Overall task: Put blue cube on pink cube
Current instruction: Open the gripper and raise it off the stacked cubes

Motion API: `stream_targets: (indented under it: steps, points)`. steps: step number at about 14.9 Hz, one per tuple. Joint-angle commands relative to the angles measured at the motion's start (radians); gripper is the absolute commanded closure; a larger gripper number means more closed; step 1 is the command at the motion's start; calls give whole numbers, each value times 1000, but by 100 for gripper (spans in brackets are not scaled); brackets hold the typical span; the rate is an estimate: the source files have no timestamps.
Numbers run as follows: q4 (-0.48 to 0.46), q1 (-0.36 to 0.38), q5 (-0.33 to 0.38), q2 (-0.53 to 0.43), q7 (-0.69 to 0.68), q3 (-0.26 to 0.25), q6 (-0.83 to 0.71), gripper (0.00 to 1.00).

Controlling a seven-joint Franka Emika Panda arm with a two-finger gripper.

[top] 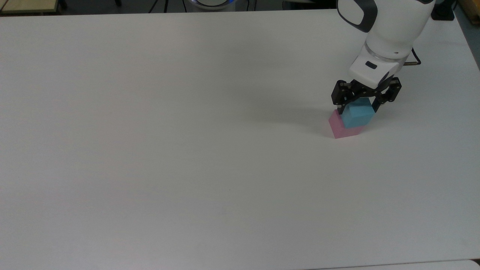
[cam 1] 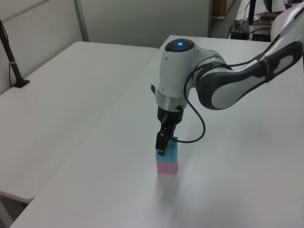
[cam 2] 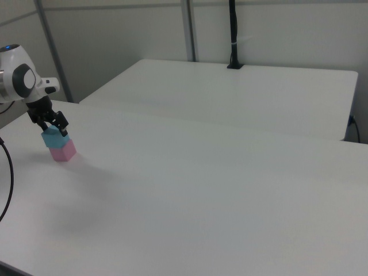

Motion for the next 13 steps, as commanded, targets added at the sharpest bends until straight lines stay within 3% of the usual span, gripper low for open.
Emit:
stream_targets:
  steps: [1, 4, 7, 13]
  points:
    - [1, 14, -17, -5, 21, -16, -6, 0]
    - [-1, 2, -8, -54, 21, -21, -38, 0]
    - [3, -24, -7, -117, 19, -24, -172, 0]
    - [-1, -119, -8, -241, 11, -27, -359, 0]
